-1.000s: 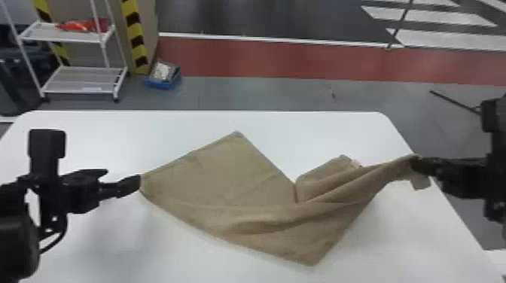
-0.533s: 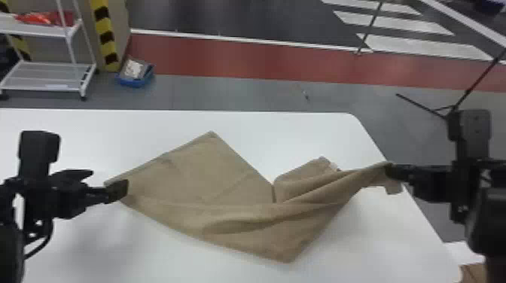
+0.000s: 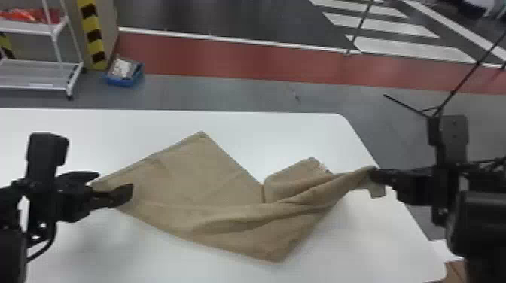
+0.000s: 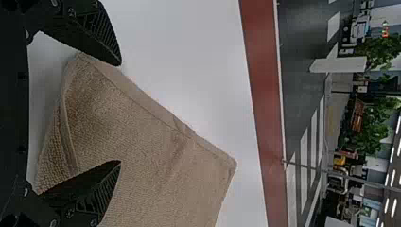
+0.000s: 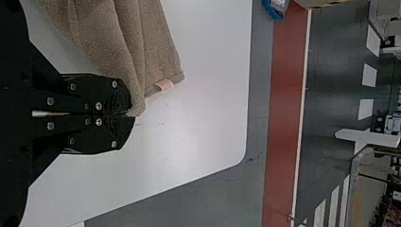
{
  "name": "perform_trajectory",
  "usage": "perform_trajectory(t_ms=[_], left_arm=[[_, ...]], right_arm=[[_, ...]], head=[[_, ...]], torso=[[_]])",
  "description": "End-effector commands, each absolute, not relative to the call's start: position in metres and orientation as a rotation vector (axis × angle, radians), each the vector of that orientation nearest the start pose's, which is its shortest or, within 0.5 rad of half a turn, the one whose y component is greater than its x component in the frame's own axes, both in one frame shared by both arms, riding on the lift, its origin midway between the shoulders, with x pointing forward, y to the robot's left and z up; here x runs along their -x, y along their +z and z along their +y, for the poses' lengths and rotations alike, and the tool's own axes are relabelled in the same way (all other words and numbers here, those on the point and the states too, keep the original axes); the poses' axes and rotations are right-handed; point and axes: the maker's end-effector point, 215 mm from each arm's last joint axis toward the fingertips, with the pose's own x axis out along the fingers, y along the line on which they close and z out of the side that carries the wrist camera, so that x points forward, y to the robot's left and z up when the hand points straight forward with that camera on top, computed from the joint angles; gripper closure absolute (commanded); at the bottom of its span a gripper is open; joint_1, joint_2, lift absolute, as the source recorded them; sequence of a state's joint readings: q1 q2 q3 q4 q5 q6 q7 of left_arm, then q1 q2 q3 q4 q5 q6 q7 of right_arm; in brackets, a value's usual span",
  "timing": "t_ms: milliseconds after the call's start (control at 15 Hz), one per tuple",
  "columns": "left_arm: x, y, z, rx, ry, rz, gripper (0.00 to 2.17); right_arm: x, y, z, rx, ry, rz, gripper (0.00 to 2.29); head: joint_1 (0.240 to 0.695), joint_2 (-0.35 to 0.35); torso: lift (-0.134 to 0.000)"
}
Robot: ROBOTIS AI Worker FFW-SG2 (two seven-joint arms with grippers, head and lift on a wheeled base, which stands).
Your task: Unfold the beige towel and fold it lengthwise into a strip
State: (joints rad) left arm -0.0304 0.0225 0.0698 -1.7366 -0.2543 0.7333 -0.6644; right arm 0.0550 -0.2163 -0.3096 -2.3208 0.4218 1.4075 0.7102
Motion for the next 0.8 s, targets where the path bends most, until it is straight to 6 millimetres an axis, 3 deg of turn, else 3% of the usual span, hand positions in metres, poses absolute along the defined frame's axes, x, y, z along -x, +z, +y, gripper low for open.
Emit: perform_trajectory(t_ms=[0,133,200,467,600,733], left_arm=[[-0.536,-0.451,0.188,-0.041,-0.466,0.596,0.16],[-0.536,-0.456,0.193,-0.066,-0.455,0.613,0.22],[-0.535,-0.459,0.193,-0.07,-0.462,0.619,0.4],[-0.529,-0.466,0.197,-0.094,-0.475,0.646,1.73],[-0.527,-0.47,0.204,-0.103,-0.458,0.667,2.15],[-0.526,-0.468,0.213,-0.108,-0.447,0.675,2.15]], right_arm=[[-0.446,-0.329,-0.419,0.076,-0.064,0.709,2.04],[-0.446,-0.33,-0.421,0.074,-0.067,0.711,2.04],[-0.447,-0.329,-0.42,0.073,-0.064,0.71,2.04],[-0.455,-0.329,-0.415,0.075,-0.052,0.703,2.04],[-0.461,-0.323,-0.414,0.079,-0.048,0.689,2.04],[-0.466,-0.318,-0.411,0.075,-0.043,0.68,2.04]], head=[[0.695,-0.252],[0.695,-0.255],[0.695,-0.256],[0.695,-0.255],[0.695,-0.246],[0.695,-0.238]], torso=[[-0.126],[-0.126],[-0.126],[-0.126],[-0.126],[-0.126]])
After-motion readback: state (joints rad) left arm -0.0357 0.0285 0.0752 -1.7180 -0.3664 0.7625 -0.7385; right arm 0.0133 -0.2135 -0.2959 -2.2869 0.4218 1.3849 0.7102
